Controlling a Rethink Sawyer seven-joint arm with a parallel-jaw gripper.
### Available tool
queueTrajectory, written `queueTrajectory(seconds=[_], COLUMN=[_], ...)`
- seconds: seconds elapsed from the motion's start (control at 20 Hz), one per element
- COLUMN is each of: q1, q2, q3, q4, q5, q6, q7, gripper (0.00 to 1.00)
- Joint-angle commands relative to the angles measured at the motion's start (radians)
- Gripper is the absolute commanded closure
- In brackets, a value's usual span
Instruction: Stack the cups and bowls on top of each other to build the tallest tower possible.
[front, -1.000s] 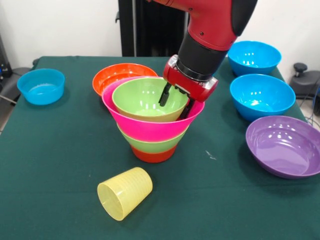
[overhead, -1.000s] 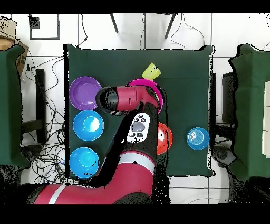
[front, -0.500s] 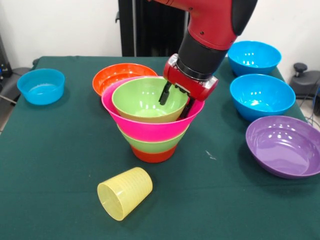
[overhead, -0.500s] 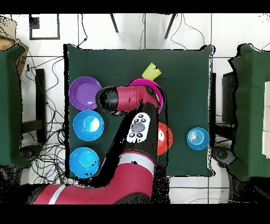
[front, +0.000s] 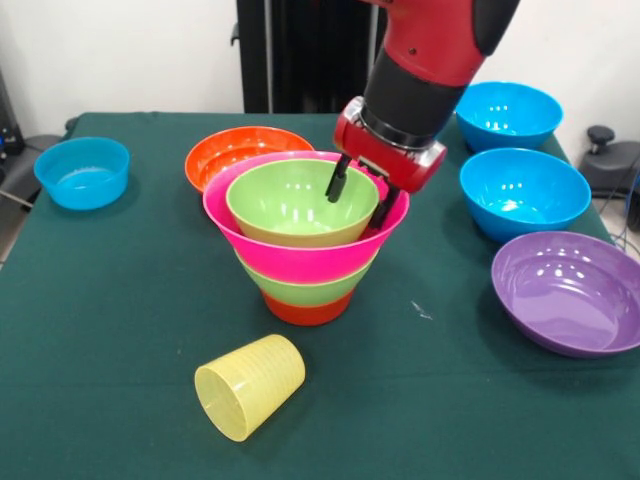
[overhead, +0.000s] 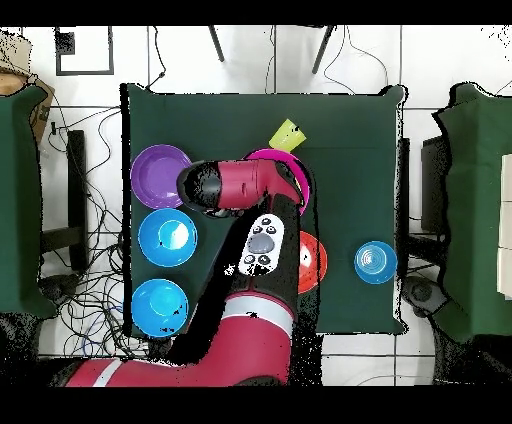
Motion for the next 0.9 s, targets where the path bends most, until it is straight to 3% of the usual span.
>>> queueTrajectory(seconds=[0.05,0.6,0.9], q1=[0.01,0.042,0.071], q2=[-0.067,-0.132,-0.125], q3=[0.139,0.132,0.108], q4=[0.049,0.117,0.1], q5=[0.037,0.045,0.033], q6=[0.122,0.101,0.116], q7=[-0.034,0.002,0.036], gripper=[0.0,0.0,0.0])
